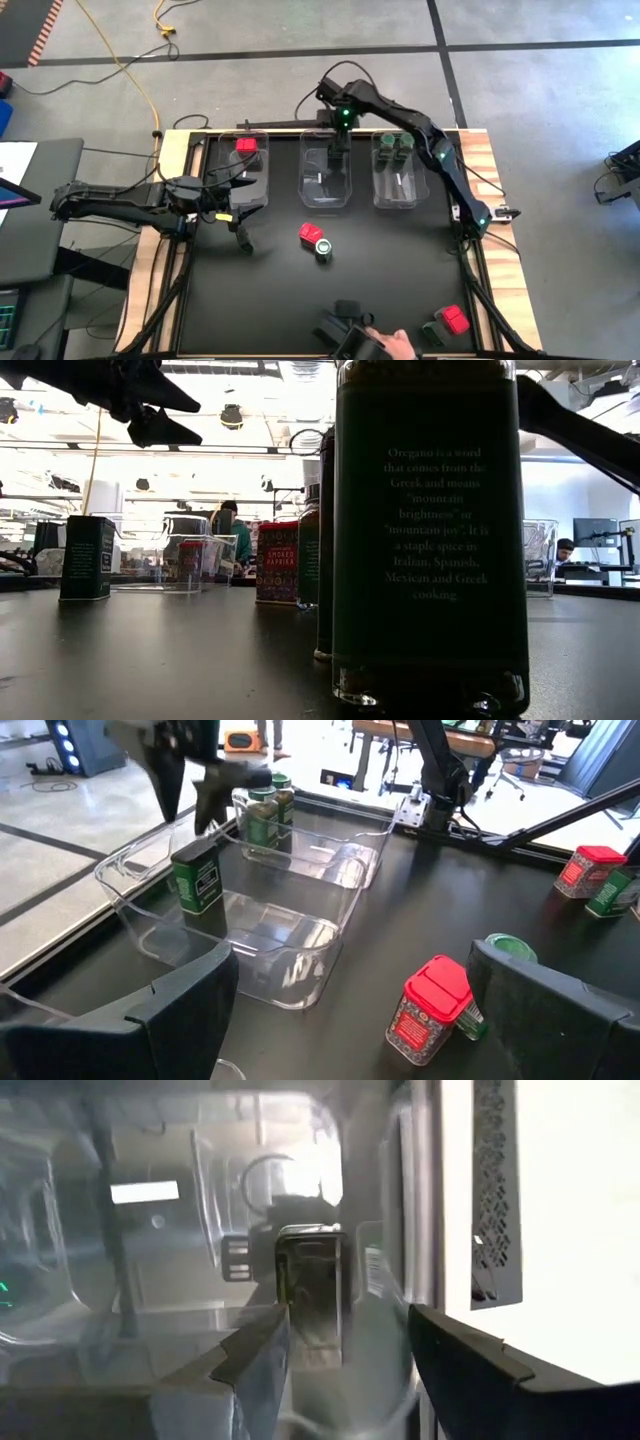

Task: Sort spices by type
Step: Put the red seasoning can into the left transparent bin

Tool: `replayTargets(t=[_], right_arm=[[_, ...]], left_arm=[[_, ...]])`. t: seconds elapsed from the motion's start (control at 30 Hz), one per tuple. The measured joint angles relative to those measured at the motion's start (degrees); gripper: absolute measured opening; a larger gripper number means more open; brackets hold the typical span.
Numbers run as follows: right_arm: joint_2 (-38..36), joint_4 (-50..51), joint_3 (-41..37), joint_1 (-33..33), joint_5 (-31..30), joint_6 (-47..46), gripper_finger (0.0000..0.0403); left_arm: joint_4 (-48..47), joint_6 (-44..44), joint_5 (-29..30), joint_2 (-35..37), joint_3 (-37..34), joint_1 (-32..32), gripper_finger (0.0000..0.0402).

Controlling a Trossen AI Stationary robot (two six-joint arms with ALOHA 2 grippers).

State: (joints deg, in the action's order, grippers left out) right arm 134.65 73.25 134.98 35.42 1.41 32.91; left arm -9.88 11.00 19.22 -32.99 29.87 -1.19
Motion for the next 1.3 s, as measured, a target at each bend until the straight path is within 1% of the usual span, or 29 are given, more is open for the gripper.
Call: replayTargets(t=[0.17,0.4,0.5,0.6,0.67,0.73,0.87,0.93,1.03,1.1,1.2,1.3], right_arm=[[-3.49,0.78,-0.01,0.35,0.02,-6.34,0.0244],[-9.42,3.82,-0.02,0.21,0.12,-23.47,0.0244],[-12.39,6.13,-0.02,-1.43,0.11,-27.95,0.0244],[-15.96,6.21,-0.76,-4.94,-0.14,-34.0,0.0244],[-18.58,5.82,-2.2,-8.37,-2.53,-37.81,0.0244],[-20.99,4.64,-4.22,-12.76,-6.83,-41.04,0.0244],[-25.64,3.05,-10.62,-22.87,-16.18,-48.93,0.0244],[-27.77,2.81,-14.6,-28.38,-19.95,-53.74,0.0244],[-30.61,2.8,-20.62,-36.72,-24.61,-64.31,0.0244],[-32.24,3.11,-25.09,-42.47,-26.85,-72.25,0.0244],[-34.42,3.89,-31.63,-50.87,-28.37,-84.99,0.0244],[-35.95,5.66,-37.14,-58.42,-28.74,-101.3,0.0244]], left_arm=[[-0.23,-0.03,-0.02,0.0,0.0,-0.02,0.0376],[-0.21,-0.03,-0.02,0.0,0.0,-0.02,0.0376],[-0.21,-0.04,-0.02,0.0,0.0,-0.02,0.0376],[-0.21,-0.04,0.0,0.0,0.0,-0.02,0.0376],[-0.21,-0.04,-0.02,0.0,0.0,-0.02,0.0376],[-0.2,-0.04,-0.02,0.0,0.0,-0.02,0.0376],[-0.19,0.29,-0.02,0.0,0.0,-0.02,0.0376],[-0.19,1.89,-0.02,0.0,0.0,-0.02,0.0376],[-0.14,4.66,-0.02,0.0,0.0,-0.02,0.0376],[0.09,4.52,0.29,0.0,0.0,0.01,0.0376],[0.2,2.67,1.64,0.0,0.0,0.04,0.0376],[0.19,2.29,1.7,0.0,0.0,0.04,0.0376]])
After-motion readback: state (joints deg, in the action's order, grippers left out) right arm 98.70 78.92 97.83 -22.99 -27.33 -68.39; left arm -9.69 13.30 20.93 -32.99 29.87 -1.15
